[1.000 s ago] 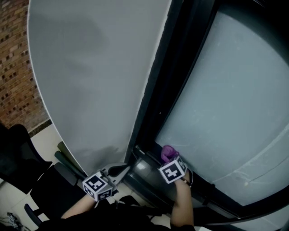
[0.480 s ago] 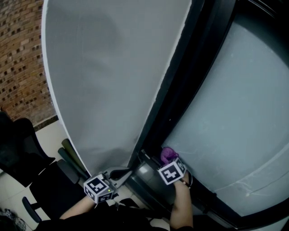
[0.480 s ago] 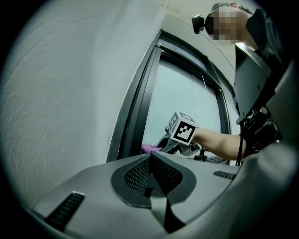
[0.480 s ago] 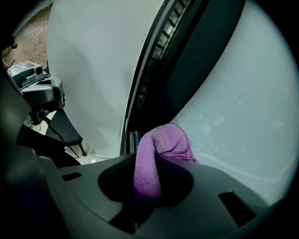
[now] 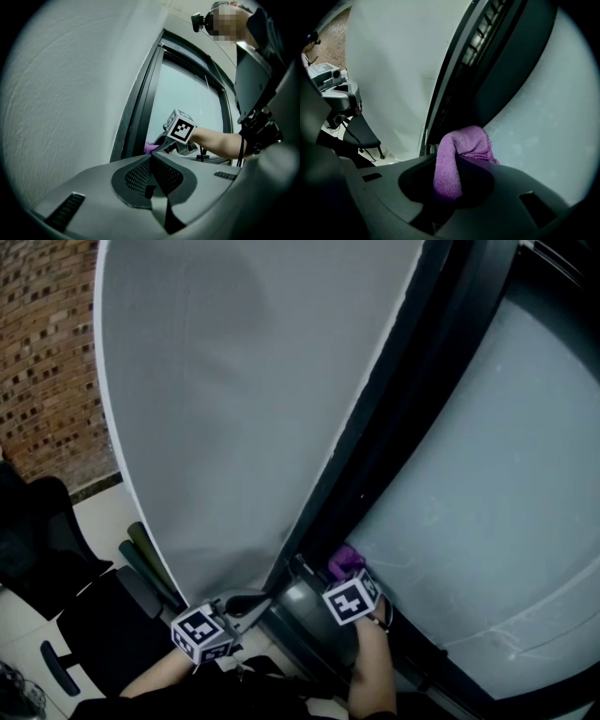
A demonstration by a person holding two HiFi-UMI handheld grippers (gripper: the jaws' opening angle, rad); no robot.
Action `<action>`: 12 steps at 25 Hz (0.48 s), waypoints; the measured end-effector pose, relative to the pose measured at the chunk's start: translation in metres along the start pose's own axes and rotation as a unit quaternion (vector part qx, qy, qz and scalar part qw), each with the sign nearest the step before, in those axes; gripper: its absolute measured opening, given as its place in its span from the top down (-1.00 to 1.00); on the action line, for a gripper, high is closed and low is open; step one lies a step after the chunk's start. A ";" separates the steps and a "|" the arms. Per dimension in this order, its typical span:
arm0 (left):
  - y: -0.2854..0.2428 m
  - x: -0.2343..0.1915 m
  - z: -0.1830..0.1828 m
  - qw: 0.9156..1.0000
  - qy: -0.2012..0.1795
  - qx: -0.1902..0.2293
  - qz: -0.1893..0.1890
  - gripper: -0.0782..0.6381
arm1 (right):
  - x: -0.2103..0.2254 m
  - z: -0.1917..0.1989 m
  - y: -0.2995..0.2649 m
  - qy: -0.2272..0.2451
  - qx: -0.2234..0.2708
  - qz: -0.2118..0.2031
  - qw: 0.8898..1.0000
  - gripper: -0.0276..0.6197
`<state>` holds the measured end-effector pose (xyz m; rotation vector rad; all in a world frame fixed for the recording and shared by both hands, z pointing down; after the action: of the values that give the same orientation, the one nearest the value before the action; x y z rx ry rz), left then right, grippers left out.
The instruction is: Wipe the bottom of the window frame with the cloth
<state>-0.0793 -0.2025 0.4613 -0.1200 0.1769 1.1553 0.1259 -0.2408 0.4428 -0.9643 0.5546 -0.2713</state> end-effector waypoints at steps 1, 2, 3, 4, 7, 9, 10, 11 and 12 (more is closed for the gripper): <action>0.002 -0.002 0.001 1.000 0.000 0.002 -0.004 0.78 | -0.001 -0.002 -0.001 0.002 0.002 0.001 1.000 0.66; 0.003 -0.003 0.002 1.000 -0.001 0.003 -0.008 0.78 | 0.000 -0.004 0.001 0.004 0.002 0.004 1.000 0.66; 0.005 -0.004 0.002 1.000 0.000 0.004 -0.011 0.78 | 0.001 -0.005 0.003 0.006 0.000 0.006 1.000 0.66; 0.007 -0.004 0.001 1.000 0.002 0.003 -0.013 0.78 | 0.001 -0.006 0.002 0.008 -0.002 0.007 1.000 0.66; 0.013 -0.003 0.000 1.000 0.006 0.000 -0.017 0.78 | -0.001 -0.010 0.004 0.020 -0.009 0.020 1.000 0.66; 0.015 -0.003 -0.001 1.000 0.001 0.004 -0.017 0.78 | -0.005 -0.013 0.007 0.027 -0.013 0.030 0.999 0.66; 0.017 -0.002 -0.001 1.000 -0.002 0.006 -0.017 0.78 | -0.007 -0.014 0.009 0.030 -0.013 0.032 0.999 0.66; 0.019 -0.002 -0.001 1.000 -0.005 0.008 -0.017 0.78 | -0.010 -0.015 0.012 0.032 -0.010 0.031 0.999 0.66; 0.021 -0.002 -0.001 1.000 -0.006 0.008 -0.018 0.78 | -0.013 -0.014 0.013 0.033 -0.003 0.024 0.999 0.66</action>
<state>-0.0992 -0.1963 0.4611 -0.1019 0.1720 1.1192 0.1070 -0.2376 0.4299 -0.9499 0.6375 -0.2595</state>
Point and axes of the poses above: the fingertips, and each gripper's own axes: y backward along the fingers, x to its right, z out of its underside, the point moved 6 cm from there along y, backward along the fingers, and after that the axes turned 7 degrees about -z, right-handed, at the moved point
